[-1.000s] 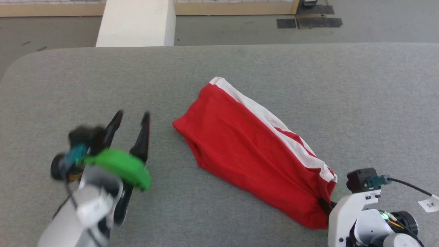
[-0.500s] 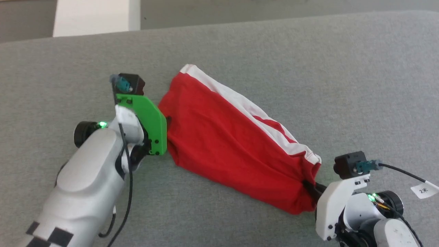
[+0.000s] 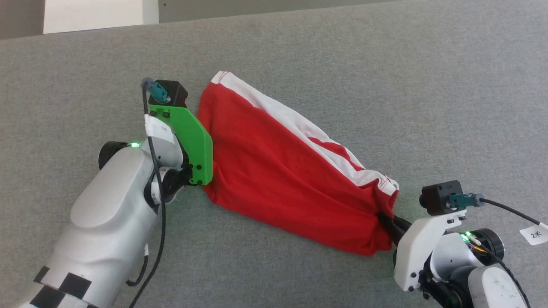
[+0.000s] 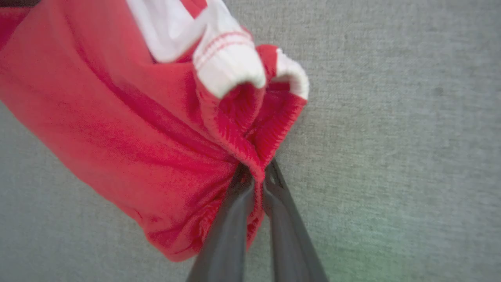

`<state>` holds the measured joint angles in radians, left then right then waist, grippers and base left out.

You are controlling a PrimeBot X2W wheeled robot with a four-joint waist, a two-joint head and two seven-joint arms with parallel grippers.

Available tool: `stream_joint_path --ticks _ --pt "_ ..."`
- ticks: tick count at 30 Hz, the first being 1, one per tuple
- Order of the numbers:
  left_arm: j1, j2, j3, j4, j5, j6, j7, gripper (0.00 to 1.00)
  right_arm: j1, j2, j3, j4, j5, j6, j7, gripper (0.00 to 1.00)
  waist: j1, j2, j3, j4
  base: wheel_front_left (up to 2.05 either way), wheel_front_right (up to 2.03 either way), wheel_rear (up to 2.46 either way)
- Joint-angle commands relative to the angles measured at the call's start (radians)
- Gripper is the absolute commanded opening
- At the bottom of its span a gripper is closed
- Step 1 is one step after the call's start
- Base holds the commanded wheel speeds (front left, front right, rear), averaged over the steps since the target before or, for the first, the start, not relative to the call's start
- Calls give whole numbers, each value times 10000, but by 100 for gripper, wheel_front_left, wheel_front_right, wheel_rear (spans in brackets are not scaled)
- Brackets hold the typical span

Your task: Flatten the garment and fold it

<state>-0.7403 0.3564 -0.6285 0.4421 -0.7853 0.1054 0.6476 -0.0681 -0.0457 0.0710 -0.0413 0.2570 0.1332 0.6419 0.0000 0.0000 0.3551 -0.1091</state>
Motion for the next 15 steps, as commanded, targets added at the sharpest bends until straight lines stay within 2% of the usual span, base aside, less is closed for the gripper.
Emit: stream_joint_path --ticks 1,9,15 --pt "472 -224 -187 162 -98 -104 6 0 -107 -45 -96 256 -15 -25 1 0 0 0 -92 80 0 0 0" --pt "973 -223 588 -213 -711 -82 -956 0 -70 -45 -290 290 165 -25 61 0 0 0 -843 448 0 0 0" --pt "2059 -74 1049 -984 -1147 179 -1486 0 8 -45 -401 90 -57 -25 660 0 0 0 -1632 866 0 0 0"
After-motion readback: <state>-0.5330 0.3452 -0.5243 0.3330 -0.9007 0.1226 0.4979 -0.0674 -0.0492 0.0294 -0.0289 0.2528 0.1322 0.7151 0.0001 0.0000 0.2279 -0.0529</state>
